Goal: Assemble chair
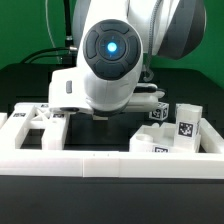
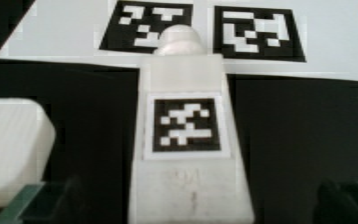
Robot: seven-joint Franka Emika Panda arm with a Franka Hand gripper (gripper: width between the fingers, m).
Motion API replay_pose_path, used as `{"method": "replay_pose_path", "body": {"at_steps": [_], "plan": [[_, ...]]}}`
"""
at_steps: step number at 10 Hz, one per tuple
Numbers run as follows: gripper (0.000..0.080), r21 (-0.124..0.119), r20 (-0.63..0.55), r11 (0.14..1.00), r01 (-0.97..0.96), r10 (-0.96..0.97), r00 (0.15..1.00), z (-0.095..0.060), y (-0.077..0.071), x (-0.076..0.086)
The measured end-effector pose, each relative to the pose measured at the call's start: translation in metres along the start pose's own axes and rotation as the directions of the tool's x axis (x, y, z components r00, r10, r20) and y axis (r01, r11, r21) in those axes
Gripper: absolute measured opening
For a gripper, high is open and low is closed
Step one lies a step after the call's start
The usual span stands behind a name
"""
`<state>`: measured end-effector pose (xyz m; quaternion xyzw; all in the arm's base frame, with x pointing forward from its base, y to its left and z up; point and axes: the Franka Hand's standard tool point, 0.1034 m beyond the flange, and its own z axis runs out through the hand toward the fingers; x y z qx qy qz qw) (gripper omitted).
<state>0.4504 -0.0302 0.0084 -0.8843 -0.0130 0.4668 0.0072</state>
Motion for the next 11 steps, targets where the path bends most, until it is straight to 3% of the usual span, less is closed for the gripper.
{"method": "replay_pose_path", "body": {"at_steps": [1, 2, 4, 7, 11], "plan": [[0.0649, 0.001, 0.005, 1.0, -0.003, 0.003, 1.0, 0.003, 0.0, -0.002], [0.0596, 0.002, 0.006, 1.0, -0.004, 0.004, 1.0, 0.004, 0.0, -0.003], [0.0298, 0.003, 0.006, 1.0, -0.006, 0.006, 1.0, 0.004, 0.001, -0.003], [0.0285, 0.003, 0.002, 1.0, -0.005, 0.005, 1.0, -0.001, 0.002, -0.004], [0.0285, 0.015, -0.019, 1.0, -0.018, 0.018, 1.0, -0.08, -0.01, -0.03]]}}
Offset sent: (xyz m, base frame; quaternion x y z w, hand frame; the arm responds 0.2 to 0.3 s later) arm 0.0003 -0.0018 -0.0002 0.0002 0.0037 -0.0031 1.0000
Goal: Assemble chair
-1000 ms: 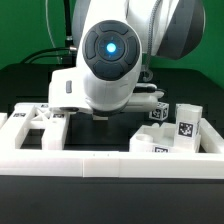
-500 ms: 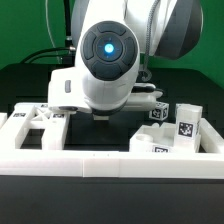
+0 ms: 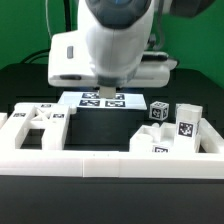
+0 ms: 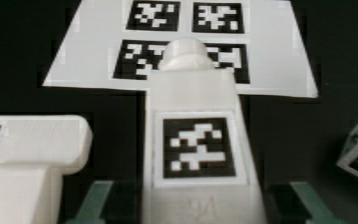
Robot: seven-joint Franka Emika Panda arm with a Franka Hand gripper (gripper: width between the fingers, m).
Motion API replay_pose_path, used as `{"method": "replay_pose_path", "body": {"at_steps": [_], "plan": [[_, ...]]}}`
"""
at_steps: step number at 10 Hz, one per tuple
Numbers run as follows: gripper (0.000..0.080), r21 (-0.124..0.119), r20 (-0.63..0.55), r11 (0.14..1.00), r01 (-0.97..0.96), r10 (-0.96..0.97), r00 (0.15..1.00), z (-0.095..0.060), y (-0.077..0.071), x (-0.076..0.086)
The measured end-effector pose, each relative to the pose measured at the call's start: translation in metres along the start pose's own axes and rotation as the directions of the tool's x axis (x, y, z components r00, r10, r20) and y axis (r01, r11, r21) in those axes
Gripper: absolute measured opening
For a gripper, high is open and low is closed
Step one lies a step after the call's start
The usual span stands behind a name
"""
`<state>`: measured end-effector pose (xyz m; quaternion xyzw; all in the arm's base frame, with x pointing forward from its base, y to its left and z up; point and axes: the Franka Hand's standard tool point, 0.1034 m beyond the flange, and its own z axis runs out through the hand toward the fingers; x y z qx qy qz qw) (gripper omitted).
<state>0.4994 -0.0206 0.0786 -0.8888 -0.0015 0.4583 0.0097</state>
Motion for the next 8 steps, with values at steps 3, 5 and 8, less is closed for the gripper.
{"method": "replay_pose_path", "body": {"at_steps": [3, 5, 8], "plan": [[0.0287, -0.006, -0.025, 1.0, 0.002, -0.002, 1.0, -0.008, -0.001, 0.003], [0.0287, -0.002, -0.073, 1.0, 0.0, 0.0, 0.997, -0.011, 0.0, 0.01], [0.0287, 0.043, -0.242, 0.999, -0.025, 0.035, 0.97, -0.041, -0.015, 0.021]]}}
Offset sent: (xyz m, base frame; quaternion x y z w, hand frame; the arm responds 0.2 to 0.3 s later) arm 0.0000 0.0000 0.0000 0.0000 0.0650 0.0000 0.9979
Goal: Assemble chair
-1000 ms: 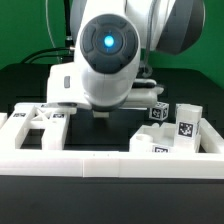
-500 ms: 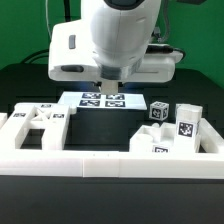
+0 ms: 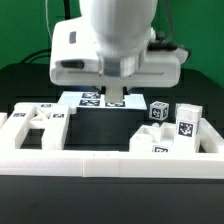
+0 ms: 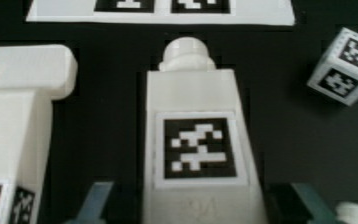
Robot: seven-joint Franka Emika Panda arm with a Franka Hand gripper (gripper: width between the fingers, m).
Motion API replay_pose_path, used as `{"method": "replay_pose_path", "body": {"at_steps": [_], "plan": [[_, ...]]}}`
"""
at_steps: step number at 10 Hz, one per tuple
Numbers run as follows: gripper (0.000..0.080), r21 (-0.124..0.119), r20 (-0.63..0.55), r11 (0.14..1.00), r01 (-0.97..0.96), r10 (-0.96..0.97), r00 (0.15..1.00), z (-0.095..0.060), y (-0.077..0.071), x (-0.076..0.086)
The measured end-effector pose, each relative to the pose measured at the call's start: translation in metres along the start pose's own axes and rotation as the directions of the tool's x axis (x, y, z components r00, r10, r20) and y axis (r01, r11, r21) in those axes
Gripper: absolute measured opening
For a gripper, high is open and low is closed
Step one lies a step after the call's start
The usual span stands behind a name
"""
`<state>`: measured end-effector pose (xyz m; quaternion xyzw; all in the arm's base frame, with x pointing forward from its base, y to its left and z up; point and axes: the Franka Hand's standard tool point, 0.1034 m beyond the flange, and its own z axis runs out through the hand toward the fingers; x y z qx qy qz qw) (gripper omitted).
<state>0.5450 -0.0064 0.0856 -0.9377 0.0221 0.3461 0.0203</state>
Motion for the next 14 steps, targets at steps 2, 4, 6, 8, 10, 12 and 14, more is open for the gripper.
{"method": "replay_pose_path", "body": {"at_steps": [2, 4, 6, 8, 10, 12, 14], "plan": [[0.0287, 0.0, -0.131, 1.0, 0.0, 0.0, 0.991, -0.011, -0.003, 0.003], [0.0287, -0.001, -0.262, 1.0, -0.003, 0.002, 0.965, -0.014, -0.001, 0.01], [0.0287, 0.022, -0.401, 1.0, -0.021, 0.028, 0.916, -0.015, -0.003, 0.017], [0.0287, 0.047, -0.501, 0.999, -0.028, 0.048, 0.864, -0.045, -0.006, 0.021], [0.0287, 0.051, -0.615, 0.998, -0.023, 0.05, 0.787, -0.072, -0.007, 0.017], [0.0287, 0.043, -0.717, 0.999, -0.03, 0.052, 0.695, -0.07, -0.004, 0.025], [0.0287, 0.044, -0.791, 0.998, -0.038, 0.058, 0.609, -0.07, -0.004, 0.027]]}}
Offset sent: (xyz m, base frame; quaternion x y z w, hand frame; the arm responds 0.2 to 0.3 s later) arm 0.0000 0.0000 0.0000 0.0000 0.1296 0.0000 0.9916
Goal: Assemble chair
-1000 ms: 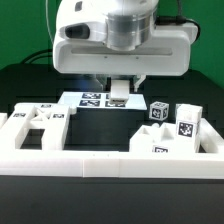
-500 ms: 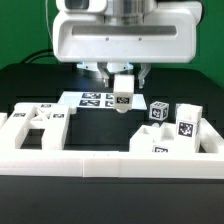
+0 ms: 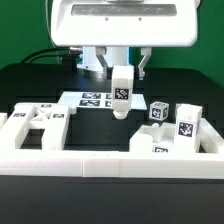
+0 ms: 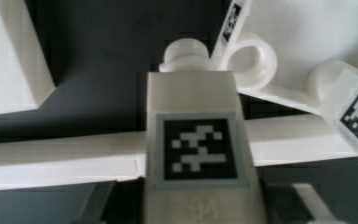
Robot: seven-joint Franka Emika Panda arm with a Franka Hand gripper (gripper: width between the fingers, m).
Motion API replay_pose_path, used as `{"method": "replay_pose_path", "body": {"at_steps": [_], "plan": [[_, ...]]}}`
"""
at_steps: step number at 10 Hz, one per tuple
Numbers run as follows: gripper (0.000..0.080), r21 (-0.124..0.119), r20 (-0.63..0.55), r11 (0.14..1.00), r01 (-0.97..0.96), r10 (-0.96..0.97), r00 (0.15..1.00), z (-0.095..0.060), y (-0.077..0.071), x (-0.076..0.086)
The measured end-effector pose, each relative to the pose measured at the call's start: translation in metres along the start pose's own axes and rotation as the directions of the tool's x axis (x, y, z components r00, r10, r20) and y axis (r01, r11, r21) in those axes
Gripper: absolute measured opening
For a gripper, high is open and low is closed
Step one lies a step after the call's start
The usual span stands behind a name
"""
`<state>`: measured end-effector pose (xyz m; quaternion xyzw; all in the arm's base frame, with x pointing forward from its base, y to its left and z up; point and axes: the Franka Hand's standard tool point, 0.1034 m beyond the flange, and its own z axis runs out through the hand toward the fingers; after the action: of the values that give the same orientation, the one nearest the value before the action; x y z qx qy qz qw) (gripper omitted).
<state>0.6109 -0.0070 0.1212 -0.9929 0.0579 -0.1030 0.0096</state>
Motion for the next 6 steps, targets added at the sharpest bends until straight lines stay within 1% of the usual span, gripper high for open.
{"method": "replay_pose_path", "body": {"at_steps": [3, 4, 6], "plan": [[0.0287, 0.036, -0.228, 0.996, -0.076, 0.082, 0.97, -0.006, -0.018, 0.019], [0.0287, 0.034, -0.206, 0.997, -0.07, 0.075, 0.976, -0.003, -0.018, 0.014], [0.0287, 0.034, -0.204, 0.997, -0.07, 0.076, 0.976, -0.002, -0.018, 0.014]]}}
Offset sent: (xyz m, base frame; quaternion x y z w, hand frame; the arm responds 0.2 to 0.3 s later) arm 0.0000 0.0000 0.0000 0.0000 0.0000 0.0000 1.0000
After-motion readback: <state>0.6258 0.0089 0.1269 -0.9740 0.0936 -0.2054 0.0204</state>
